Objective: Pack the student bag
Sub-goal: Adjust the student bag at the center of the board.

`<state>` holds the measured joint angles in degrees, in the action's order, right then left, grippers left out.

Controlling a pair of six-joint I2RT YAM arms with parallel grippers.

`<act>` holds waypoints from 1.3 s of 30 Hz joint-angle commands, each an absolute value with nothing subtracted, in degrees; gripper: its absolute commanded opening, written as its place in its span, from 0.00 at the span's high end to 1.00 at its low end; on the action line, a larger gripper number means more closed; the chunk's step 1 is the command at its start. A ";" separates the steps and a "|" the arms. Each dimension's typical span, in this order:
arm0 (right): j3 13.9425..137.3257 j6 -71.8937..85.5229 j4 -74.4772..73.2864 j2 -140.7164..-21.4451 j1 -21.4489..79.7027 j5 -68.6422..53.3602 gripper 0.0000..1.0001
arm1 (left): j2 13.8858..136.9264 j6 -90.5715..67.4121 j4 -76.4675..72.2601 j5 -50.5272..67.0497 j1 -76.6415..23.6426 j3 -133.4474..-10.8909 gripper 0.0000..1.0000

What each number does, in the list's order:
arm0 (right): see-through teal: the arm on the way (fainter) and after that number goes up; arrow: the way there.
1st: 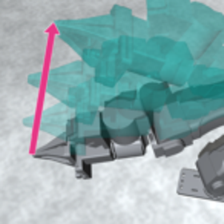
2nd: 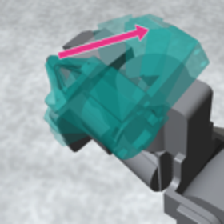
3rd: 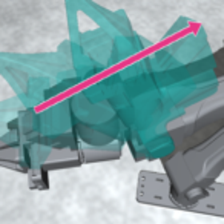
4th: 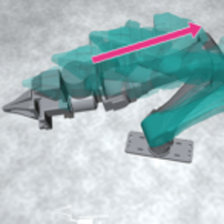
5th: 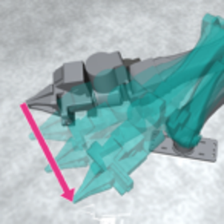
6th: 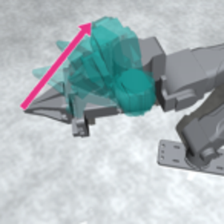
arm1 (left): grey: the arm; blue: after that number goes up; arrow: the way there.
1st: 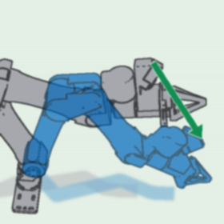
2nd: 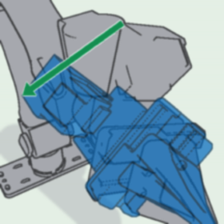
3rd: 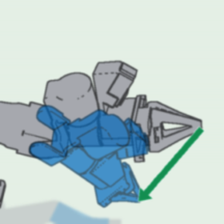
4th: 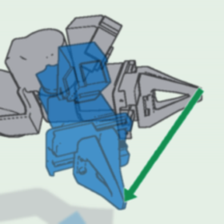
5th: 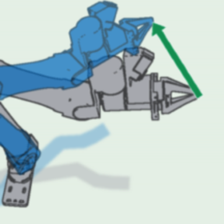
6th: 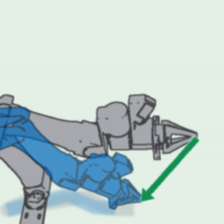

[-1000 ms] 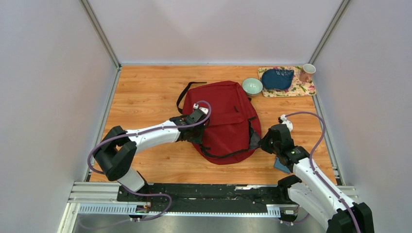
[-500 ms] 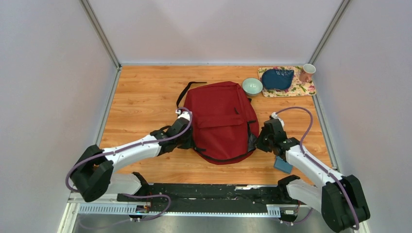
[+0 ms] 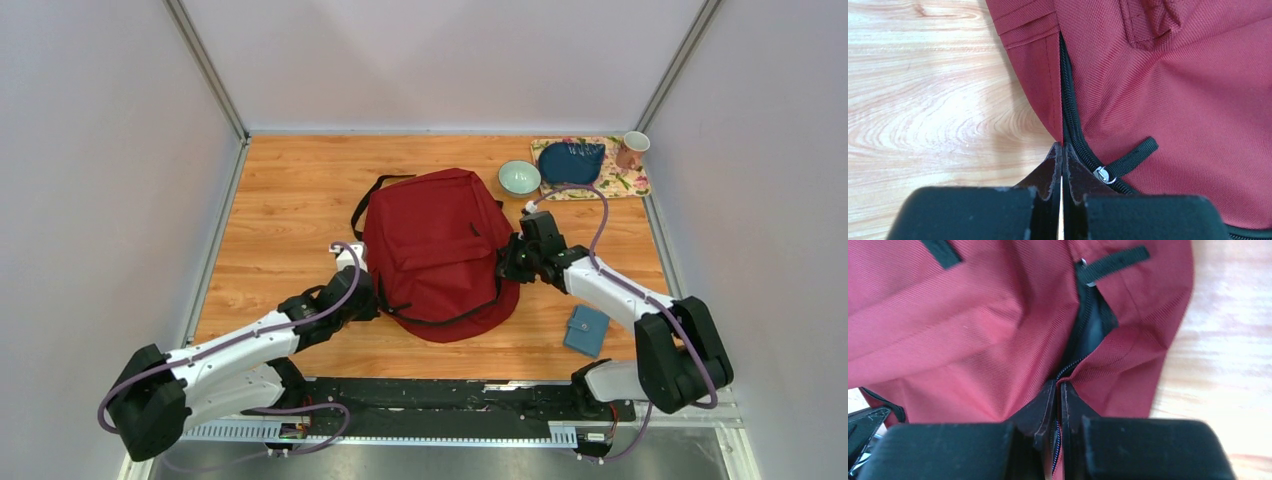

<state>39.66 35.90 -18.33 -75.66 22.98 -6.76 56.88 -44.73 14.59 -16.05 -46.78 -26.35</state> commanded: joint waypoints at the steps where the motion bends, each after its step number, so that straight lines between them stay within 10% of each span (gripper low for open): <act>1: 45.61 33.40 -13.36 -79.09 24.78 -8.26 0.91 | 52.92 -48.60 18.54 -22.49 -49.30 -24.35 1.00; 24: 31.73 33.04 -31.37 -48.44 24.61 12.31 0.80 | 61.52 -47.11 6.77 -16.79 -54.23 -26.37 1.00; 28: 34.70 34.53 -36.63 -43.35 24.70 13.62 0.51 | 61.35 -47.02 6.24 -15.47 -54.23 -26.10 1.00; 39: 42.71 44.12 -25.06 -41.56 35.45 -8.92 0.50 | 58.71 -47.11 5.27 -16.70 -54.14 -23.73 1.00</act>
<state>39.22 38.81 -33.36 -37.50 26.76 -3.55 59.96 -47.62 7.33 -17.47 -53.65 -24.14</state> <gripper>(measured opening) 0.507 0.007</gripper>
